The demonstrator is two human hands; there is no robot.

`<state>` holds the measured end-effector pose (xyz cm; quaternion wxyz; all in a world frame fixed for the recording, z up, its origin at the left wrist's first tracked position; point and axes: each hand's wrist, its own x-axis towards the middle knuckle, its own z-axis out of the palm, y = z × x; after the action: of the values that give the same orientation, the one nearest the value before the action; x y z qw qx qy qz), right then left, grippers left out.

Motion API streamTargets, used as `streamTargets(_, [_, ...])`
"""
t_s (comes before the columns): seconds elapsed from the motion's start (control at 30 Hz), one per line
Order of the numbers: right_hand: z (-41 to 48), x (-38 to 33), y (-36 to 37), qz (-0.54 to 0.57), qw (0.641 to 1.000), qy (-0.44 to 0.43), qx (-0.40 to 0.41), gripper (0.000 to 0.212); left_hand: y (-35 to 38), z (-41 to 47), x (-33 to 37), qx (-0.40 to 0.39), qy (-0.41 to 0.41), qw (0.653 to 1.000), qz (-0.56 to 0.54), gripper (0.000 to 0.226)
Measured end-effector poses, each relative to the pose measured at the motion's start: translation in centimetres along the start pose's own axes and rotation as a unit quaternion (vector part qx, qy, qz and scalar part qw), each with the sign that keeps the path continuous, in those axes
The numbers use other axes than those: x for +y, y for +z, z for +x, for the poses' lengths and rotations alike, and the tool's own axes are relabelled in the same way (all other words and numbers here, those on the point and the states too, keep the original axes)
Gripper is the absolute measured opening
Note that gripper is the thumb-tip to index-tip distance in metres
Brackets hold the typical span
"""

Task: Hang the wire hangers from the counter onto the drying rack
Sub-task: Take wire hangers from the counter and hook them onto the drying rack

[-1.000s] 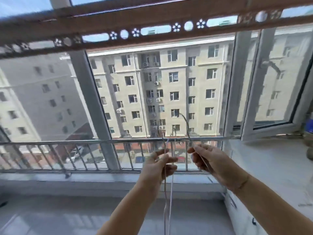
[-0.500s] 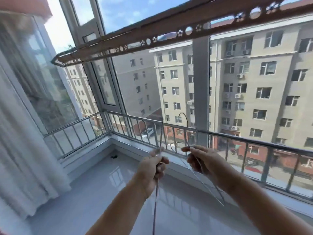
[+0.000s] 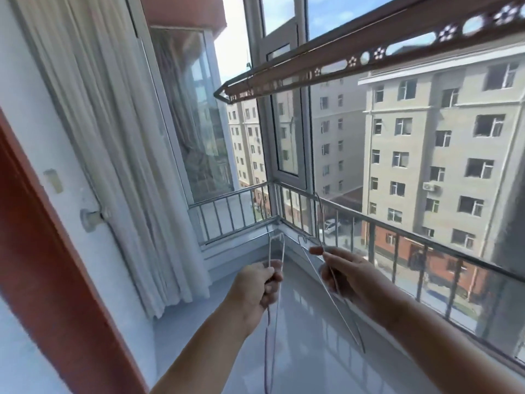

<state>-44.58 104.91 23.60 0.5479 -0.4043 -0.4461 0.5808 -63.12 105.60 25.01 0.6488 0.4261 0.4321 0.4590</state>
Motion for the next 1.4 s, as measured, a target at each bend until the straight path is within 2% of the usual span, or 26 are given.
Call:
streamTargets(0.2, [12.9, -0.3, 3.5, 0.006, 0.999, 0.003, -0.041, 0.024, -5.4, 9.6, 4.7, 0.041, 0.013, 0.999, 0.033, 0.024])
streamTargets(0.33, [19.9, -0.8, 6.1, -0.020, 0.998, -0.010, -0.059, 0.025, -8.7, 15.7, 7.3, 0.077, 0.017, 0.997, -0.009, 0.023])
streamTargets(0.5, [28.2, -0.5, 9.5, -0.045, 0.996, -0.025, -0.074, 0.024, -13.2, 22.6, 10.2, 0.043, 0.050, 0.998, -0.002, 0.020])
streamTargets(0.7, [39.1, 0.1, 13.2, -0.022, 0.997, -0.038, -0.065, 0.025, -19.3, 31.9, 14.5, 0.006, 0.081, 0.996, 0.022, 0.024])
streamTargets(0.97, [51.5, -1.3, 17.5, -0.006, 0.997, -0.071, -0.032, 0.024, -25.1, 44.2, 20.5, -0.059, 0.043, 0.997, -0.003, 0.023])
streamTargets(1.3, [67.4, -3.2, 18.9, -0.026, 0.994, -0.107, 0.020, 0.024, -29.2, 60.1, 26.4, -0.053, 0.065, 0.996, 0.034, 0.025])
streamTargets(1.4, [72.6, -4.8, 18.5, -0.037, 0.990, -0.125, 0.044, 0.023, -29.4, 64.6, 28.6, -0.065, 0.090, 0.989, 0.100, 0.023])
